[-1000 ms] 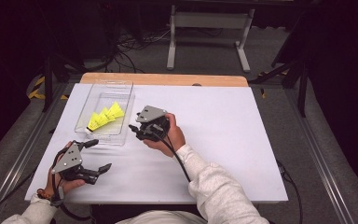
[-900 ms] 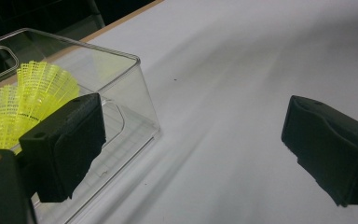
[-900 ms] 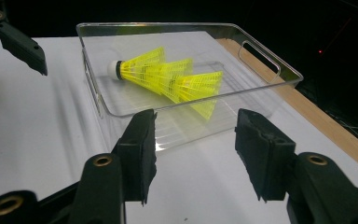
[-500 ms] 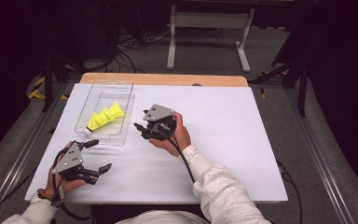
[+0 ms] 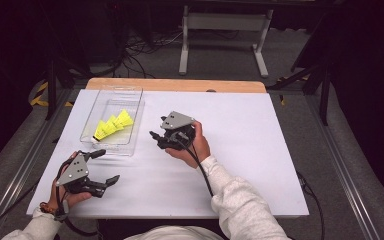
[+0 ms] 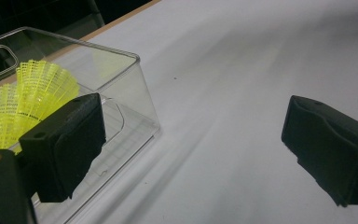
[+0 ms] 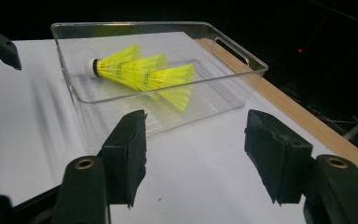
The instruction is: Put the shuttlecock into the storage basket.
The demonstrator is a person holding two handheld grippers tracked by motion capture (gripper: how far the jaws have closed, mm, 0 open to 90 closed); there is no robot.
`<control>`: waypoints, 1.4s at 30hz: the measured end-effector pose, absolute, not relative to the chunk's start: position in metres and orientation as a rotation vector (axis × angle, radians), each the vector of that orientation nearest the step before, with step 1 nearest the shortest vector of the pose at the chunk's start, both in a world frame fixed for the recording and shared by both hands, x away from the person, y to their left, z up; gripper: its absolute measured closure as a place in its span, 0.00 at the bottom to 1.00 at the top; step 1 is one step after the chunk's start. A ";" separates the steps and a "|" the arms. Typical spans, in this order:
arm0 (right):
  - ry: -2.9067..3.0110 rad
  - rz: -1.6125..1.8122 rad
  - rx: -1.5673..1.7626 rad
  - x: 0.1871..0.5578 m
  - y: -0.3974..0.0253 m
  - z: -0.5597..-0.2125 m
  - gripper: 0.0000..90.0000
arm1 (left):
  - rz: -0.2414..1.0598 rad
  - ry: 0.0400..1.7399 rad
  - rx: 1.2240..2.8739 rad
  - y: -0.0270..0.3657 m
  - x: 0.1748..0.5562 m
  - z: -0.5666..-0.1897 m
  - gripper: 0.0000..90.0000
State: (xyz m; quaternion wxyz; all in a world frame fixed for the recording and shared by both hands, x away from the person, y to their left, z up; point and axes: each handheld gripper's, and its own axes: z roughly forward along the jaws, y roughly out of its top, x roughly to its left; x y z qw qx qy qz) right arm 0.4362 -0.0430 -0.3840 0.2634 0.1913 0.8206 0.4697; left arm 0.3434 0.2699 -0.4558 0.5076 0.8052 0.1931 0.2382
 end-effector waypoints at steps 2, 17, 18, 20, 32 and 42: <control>2.218 1.269 0.519 0.436 -0.045 -0.384 0.43 | 0.574 0.466 1.941 0.270 0.343 -0.456 0.08; 2.198 1.224 0.505 0.431 -0.057 -0.389 0.35 | 0.571 0.461 1.948 0.270 0.343 -0.456 0.08; 2.195 1.223 0.504 0.431 -0.058 -0.389 0.35 | 0.572 0.461 1.949 0.270 0.343 -0.456 0.08; 2.187 1.229 0.500 0.430 -0.060 -0.389 0.33 | 0.569 0.463 1.947 0.269 0.343 -0.456 0.08; 2.172 1.242 0.491 0.424 -0.071 -0.394 0.25 | 0.572 0.463 1.949 0.269 0.343 -0.456 0.08; 2.128 1.245 0.478 0.414 -0.082 -0.396 0.17 | 0.569 0.462 1.949 0.269 0.343 -0.456 0.08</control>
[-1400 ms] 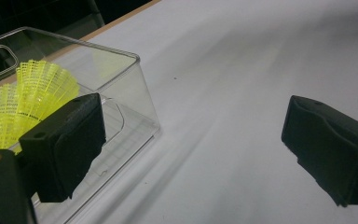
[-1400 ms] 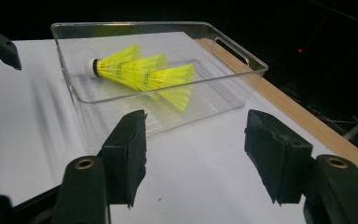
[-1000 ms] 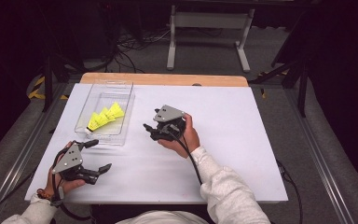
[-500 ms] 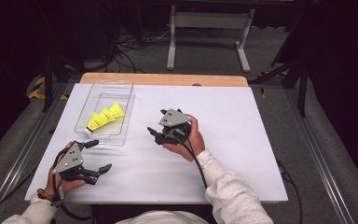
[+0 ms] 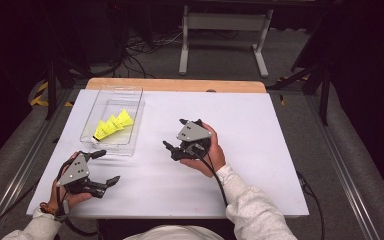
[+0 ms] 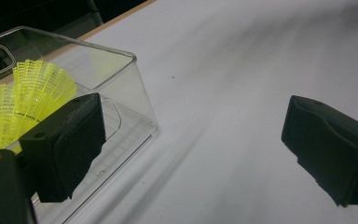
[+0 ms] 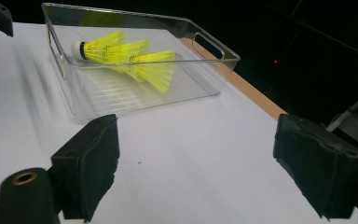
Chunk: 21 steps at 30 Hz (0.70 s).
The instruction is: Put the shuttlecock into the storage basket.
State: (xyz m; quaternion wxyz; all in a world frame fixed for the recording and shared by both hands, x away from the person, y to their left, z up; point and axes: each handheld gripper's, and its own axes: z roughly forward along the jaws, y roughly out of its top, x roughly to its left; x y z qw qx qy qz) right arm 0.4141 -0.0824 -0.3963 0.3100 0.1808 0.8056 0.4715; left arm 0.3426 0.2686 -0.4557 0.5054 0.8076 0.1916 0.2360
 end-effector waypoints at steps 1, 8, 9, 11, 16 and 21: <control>2.121 1.251 0.472 0.413 -0.084 -0.396 0.17 | 0.570 0.462 1.949 0.269 0.343 -0.456 0.08; 2.079 1.241 0.467 0.404 -0.093 -0.394 0.14 | 0.571 0.460 1.950 0.269 0.342 -0.455 0.08; 2.080 1.241 0.468 0.403 -0.095 -0.394 0.14 | 0.571 0.458 1.951 0.269 0.342 -0.455 0.08; 2.066 1.235 0.465 0.402 -0.097 -0.394 0.14 | 0.569 0.460 1.950 0.268 0.342 -0.456 0.08; 2.063 1.223 0.463 0.399 -0.102 -0.395 0.14 | 0.571 0.458 1.952 0.268 0.342 -0.455 0.08; 2.060 1.208 0.472 0.395 -0.109 -0.396 0.14 | 0.571 0.457 1.951 0.268 0.342 -0.455 0.08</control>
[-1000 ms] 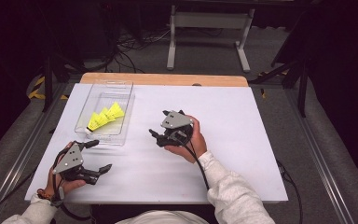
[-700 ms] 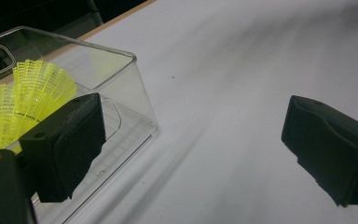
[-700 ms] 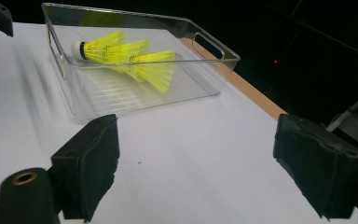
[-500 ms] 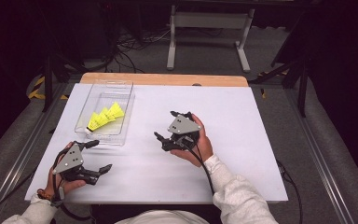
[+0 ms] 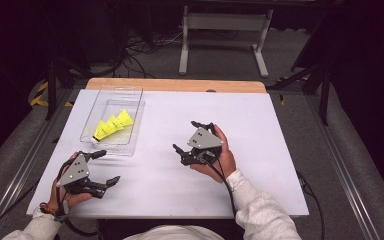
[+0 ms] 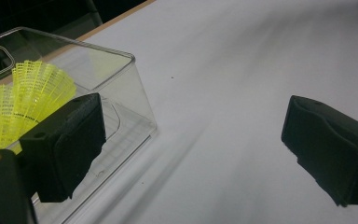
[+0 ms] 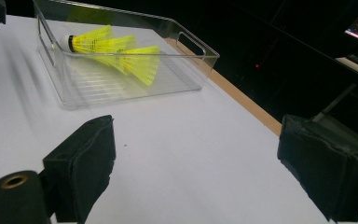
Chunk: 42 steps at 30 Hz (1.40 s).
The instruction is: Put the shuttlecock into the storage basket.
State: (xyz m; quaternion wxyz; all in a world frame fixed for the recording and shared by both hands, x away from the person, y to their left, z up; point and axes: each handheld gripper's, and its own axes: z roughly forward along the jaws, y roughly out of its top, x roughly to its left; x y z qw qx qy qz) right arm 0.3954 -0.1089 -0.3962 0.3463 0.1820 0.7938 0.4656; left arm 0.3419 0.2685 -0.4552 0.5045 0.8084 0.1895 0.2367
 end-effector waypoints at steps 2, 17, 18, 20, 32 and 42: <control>2.058 1.205 0.469 0.395 -0.110 -0.396 0.14 | 0.571 0.458 1.951 0.269 0.342 -0.455 0.08; 2.031 1.165 0.487 0.386 -0.131 -0.400 0.14 | 0.574 0.456 1.952 0.269 0.342 -0.455 0.08; 2.029 1.162 0.486 0.385 -0.133 -0.401 0.14 | 0.574 0.456 1.953 0.269 0.342 -0.455 0.08; 2.028 1.148 0.486 0.384 -0.136 -0.401 0.13 | 0.574 0.454 1.954 0.269 0.342 -0.455 0.08; 2.012 1.116 0.506 0.376 -0.154 -0.405 0.13 | 0.575 0.455 1.955 0.268 0.342 -0.455 0.08; 2.002 1.080 0.517 0.369 -0.166 -0.409 0.10 | 0.576 0.453 1.956 0.268 0.342 -0.455 0.08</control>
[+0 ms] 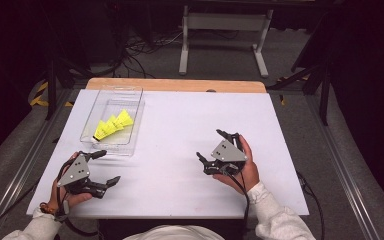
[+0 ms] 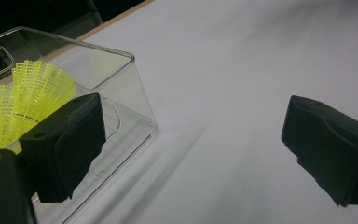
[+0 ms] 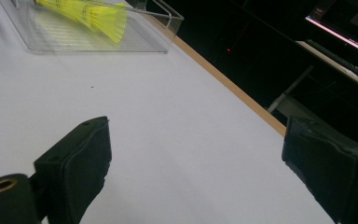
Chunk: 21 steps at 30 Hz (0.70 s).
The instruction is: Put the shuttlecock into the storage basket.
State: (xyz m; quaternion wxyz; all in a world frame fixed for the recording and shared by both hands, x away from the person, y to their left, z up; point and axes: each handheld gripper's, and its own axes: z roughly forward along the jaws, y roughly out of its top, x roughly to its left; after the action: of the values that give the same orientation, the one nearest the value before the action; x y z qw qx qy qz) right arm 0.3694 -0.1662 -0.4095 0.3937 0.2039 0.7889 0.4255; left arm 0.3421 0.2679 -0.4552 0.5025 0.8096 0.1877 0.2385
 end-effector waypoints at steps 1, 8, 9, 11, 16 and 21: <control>1.998 1.078 0.517 0.369 -0.167 -0.410 0.10 | 0.575 0.455 1.955 0.268 0.342 -0.455 0.08; 1.984 1.065 0.541 0.364 -0.180 -0.412 0.10 | 0.572 0.456 1.958 0.267 0.342 -0.456 0.08; 1.981 1.065 0.546 0.363 -0.183 -0.413 0.10 | 0.573 0.456 1.958 0.267 0.342 -0.456 0.08; 1.979 1.065 0.547 0.362 -0.185 -0.413 0.10 | 0.576 0.453 1.960 0.267 0.342 -0.456 0.08; 1.973 1.062 0.560 0.360 -0.193 -0.415 0.10 | 0.572 0.453 1.963 0.266 0.343 -0.456 0.08; 1.972 1.056 0.577 0.357 -0.201 -0.419 0.10 | 0.568 0.455 1.964 0.265 0.343 -0.456 0.08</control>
State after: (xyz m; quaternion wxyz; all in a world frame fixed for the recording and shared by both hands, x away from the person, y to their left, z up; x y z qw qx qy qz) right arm 0.3574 -0.2006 -0.4190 0.4039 0.2285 0.7808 0.4183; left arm 0.3429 0.2652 -0.4564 0.5000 0.8120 0.1883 0.2350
